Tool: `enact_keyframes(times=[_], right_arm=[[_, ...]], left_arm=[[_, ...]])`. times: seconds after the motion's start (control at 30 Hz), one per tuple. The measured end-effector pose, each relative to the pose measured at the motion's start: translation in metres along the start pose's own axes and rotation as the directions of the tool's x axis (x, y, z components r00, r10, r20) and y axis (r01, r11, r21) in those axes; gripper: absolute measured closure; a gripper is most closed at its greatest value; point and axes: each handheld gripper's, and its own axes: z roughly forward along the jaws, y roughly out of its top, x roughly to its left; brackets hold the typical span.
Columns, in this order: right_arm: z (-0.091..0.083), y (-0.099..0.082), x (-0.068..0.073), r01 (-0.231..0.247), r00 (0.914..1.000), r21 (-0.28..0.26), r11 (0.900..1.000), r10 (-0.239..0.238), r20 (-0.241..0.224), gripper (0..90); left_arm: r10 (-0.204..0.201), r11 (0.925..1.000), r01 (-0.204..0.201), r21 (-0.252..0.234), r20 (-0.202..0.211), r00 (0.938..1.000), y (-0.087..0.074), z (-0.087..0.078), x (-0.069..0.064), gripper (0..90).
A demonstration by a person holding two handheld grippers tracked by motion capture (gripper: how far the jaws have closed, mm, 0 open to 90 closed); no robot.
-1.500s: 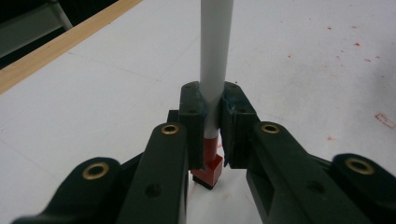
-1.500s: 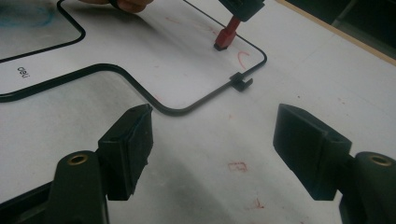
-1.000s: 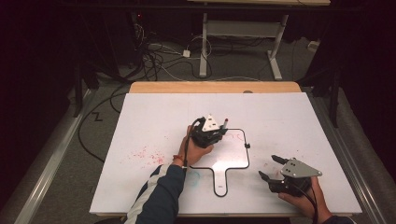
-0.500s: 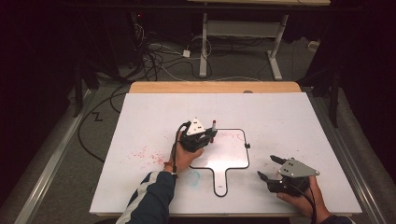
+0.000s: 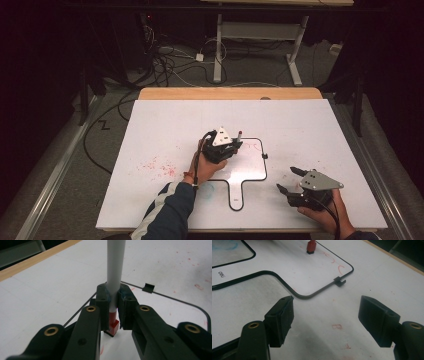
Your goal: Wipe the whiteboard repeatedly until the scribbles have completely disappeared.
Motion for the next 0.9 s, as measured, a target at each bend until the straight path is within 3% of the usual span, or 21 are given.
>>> enact_keyframes(times=[0.17,0.37,0.43,0.5,0.6,0.73,0.9], right_arm=[[-0.001,0.0,0.0,0.001,1.0,0.004,1.0,-0.001,0.005,29.2],[0.002,0.001,0.002,0.005,1.0,0.011,0.9999,-0.005,0.001,29.2],[0.002,0.001,0.002,0.005,1.0,0.011,0.9999,-0.005,0.001,29.2],[0.003,0.0,0.002,0.006,1.0,0.013,0.9999,-0.006,0.0,29.2],[0.003,0.0,0.001,0.006,1.0,0.014,0.9999,-0.006,-0.003,29.3],[0.002,0.0,0.0,0.004,1.0,0.013,0.9999,-0.004,-0.006,29.2],[-0.001,0.0,0.001,0.006,0.9999,0.004,1.0,-0.006,-0.012,29.3]], left_arm=[[-0.017,0.9998,0.017,-0.004,-0.027,0.9995,-0.013,-0.02,0.013,78.4],[0.009,1.0,-0.009,0.0,-0.073,0.9973,-0.019,-0.031,0.021,78.4],[0.0,1.0,-0.001,-0.007,-0.07,0.9976,-0.019,-0.03,0.026,78.4],[-0.035,0.9993,0.036,0.005,-0.079,0.9963,-0.017,-0.027,0.029,78.4],[-0.048,0.9986,0.049,0.018,-0.074,0.9961,-0.009,-0.016,0.031,78.4],[-0.009,0.9994,0.01,0.035,-0.033,0.9994,0.007,0.007,0.023,78.4],[0.008,0.9991,-0.008,0.042,0.006,1.0,0.026,0.036,0.012,78.4]])
